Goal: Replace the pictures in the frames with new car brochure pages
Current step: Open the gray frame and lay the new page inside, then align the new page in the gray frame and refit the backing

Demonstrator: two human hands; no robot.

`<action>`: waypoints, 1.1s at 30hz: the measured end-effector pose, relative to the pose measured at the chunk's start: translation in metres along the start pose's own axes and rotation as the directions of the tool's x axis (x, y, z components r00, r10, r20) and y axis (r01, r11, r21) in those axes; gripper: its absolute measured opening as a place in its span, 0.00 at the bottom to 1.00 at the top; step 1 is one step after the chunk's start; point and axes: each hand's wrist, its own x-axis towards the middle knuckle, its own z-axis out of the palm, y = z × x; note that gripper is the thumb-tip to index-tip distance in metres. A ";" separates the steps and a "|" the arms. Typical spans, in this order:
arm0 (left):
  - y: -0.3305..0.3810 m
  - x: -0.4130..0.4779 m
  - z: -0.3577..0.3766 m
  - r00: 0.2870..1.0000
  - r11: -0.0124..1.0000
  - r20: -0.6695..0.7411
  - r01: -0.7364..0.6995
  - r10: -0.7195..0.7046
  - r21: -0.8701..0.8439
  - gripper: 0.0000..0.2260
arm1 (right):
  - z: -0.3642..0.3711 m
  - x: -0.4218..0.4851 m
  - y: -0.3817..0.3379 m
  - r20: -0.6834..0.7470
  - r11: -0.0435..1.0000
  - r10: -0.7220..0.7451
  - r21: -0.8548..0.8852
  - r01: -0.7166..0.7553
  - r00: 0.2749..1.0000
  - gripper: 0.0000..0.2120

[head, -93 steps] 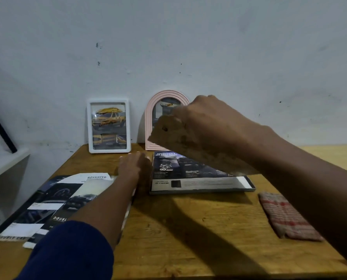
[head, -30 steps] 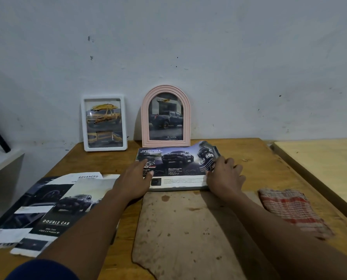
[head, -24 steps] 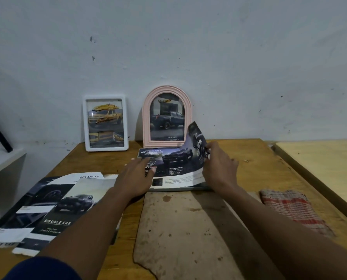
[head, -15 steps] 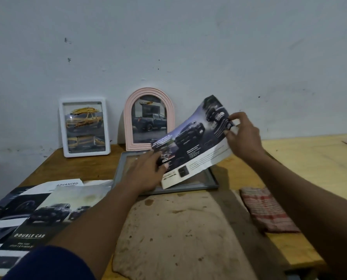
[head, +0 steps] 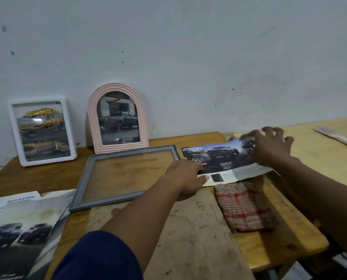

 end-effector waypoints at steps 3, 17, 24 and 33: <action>0.000 0.003 0.003 0.998 0.999 -0.055 0.008 -0.006 0.040 0.19 | 0.020 -0.007 -0.017 0.136 0.985 -0.169 0.004 0.170 0.976 0.30; -0.027 -0.020 -0.004 0.982 0.976 -0.170 0.050 -0.087 -0.210 0.12 | 0.032 -0.023 -0.064 0.256 0.889 -0.361 0.383 0.249 0.897 0.21; -0.079 -0.069 -0.029 0.940 0.955 -0.243 0.180 -0.238 -0.237 0.22 | -0.004 -0.034 -0.139 0.130 0.800 -0.466 0.485 0.354 0.875 0.23; -0.184 -0.203 -0.043 0.793 0.816 -0.253 0.456 -0.553 -0.355 0.20 | -0.034 -0.110 -0.292 0.025 0.564 -0.741 0.565 0.603 0.671 0.19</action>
